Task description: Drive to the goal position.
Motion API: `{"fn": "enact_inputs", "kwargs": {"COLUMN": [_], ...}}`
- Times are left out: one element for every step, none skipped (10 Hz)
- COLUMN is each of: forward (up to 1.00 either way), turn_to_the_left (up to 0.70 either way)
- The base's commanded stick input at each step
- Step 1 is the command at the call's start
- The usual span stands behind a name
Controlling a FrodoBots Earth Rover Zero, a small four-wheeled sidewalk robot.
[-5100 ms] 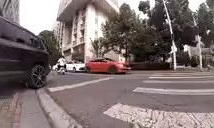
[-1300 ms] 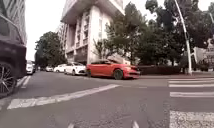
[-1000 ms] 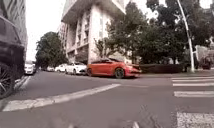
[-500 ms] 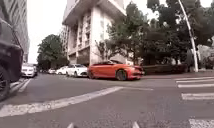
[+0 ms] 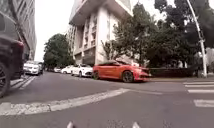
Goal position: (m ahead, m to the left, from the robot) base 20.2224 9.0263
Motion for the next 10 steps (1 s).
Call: {"fn": "enact_inputs", "kwargs": {"forward": [0.45, 0.45, 0.45, 0.45, 0.45, 0.45, 0.45, 0.45, 0.45, 0.45], "turn_to_the_left": [0.27, 0.27, 0.27, 0.27, 0.27, 0.27, 0.27, 0.27, 0.27, 0.27]}}
